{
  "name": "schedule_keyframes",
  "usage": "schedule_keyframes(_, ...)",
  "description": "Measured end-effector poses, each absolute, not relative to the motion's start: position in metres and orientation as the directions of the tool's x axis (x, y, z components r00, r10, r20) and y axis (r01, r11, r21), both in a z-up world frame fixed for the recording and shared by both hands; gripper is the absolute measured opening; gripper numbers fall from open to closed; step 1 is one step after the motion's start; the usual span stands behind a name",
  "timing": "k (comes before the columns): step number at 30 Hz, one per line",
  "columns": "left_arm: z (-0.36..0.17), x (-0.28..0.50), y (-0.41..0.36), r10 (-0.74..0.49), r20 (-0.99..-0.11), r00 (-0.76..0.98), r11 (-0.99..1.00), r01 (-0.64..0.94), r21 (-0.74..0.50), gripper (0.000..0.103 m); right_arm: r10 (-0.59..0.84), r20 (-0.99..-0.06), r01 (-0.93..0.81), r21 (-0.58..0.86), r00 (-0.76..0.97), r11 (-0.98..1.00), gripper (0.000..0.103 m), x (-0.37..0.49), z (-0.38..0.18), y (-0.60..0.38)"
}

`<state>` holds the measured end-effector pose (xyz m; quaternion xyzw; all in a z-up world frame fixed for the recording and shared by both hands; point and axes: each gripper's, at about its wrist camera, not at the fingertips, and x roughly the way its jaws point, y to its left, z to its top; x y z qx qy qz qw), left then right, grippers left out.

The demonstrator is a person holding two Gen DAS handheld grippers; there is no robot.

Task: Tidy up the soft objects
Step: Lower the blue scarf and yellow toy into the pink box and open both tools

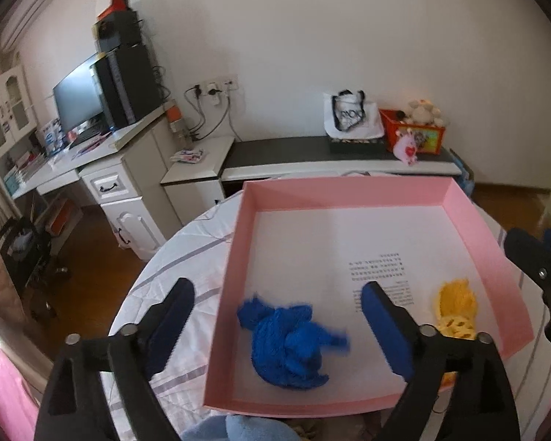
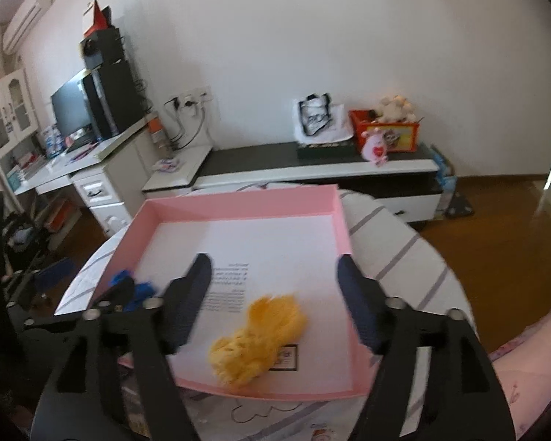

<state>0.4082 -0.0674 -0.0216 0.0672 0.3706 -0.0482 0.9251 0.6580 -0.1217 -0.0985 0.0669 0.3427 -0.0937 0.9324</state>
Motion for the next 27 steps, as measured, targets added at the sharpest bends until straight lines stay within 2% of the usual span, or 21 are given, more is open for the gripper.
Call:
schedule_keyframes(2,-0.022,0.408,-0.061,-0.052,-0.692,0.720,0.990,0.129,0.060,0.096,-0.157,-0.644,0.239,0.042,0.749,0.970,0.090,0.656,-0.097,-0.122)
schedule_keyframes(7,-0.028,0.415,-0.060,-0.063,-0.689,0.722,0.992,0.123,0.037,0.097,-0.222,-0.631,0.276,-0.013,0.743,0.961,0.103,0.652,-0.093,-0.118)
schedule_keyframes(11,-0.031,0.412,-0.056,-0.065,-0.688,0.723,0.991,0.125,0.038,0.097,-0.263,-0.621,0.294,-0.055,0.738,0.954,0.103,0.651,-0.090,-0.113)
schedule_keyframes(17,-0.032,0.346,-0.020,-0.084,-0.679,0.729,0.990,0.140,0.027,0.097,-0.275,-0.626,0.300,-0.068,0.730,0.952,0.103,0.651,-0.090,-0.111)
schedule_keyframes(27,-0.022,0.308,-0.014,-0.068,-0.644,0.762,0.991,0.126,0.045,0.097,-0.283,-0.613,0.294,-0.085,0.738,0.952,0.103,0.641,-0.080,-0.107)
